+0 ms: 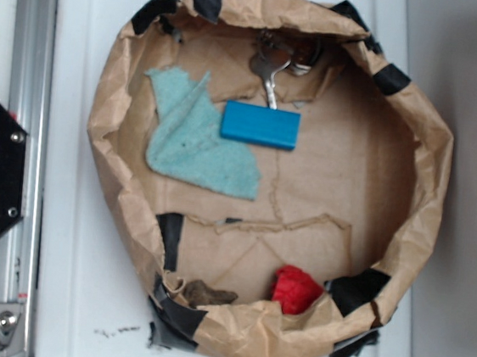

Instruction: Grab the blue block.

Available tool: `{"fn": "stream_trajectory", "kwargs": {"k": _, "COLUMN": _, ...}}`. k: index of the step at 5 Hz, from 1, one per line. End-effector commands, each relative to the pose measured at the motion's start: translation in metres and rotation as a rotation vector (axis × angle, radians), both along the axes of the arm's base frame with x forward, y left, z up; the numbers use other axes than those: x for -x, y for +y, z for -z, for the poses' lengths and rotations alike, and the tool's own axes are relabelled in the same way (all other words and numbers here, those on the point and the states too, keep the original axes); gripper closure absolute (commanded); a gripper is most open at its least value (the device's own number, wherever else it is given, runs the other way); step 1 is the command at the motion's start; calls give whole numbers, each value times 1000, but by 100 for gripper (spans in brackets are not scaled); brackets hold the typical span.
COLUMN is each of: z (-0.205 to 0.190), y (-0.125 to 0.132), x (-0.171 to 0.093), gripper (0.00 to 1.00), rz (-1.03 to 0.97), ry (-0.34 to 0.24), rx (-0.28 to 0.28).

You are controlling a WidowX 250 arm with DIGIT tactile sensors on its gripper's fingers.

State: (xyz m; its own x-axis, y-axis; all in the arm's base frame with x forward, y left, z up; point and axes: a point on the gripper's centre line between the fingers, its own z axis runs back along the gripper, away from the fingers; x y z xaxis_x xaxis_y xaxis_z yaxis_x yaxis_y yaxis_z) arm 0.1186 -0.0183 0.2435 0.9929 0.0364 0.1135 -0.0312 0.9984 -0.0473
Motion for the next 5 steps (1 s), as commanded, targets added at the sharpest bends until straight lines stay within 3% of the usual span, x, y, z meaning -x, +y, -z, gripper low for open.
{"fn": "stream_trajectory", "kwargs": {"k": 1, "z": 0, "y": 0, "x": 0, "gripper": 0, "rz": 0, "ry": 0, "rx": 0}}
{"fn": "stream_trajectory", "kwargs": {"k": 2, "z": 50, "y": 19, "x": -44, "gripper": 0, "rz": -29, "ry": 110, "rx": -73}}
{"fn": "stream_trajectory", "kwargs": {"k": 5, "z": 50, "y": 19, "x": -44, "gripper": 0, "rz": -29, "ry": 110, "rx": -73}}
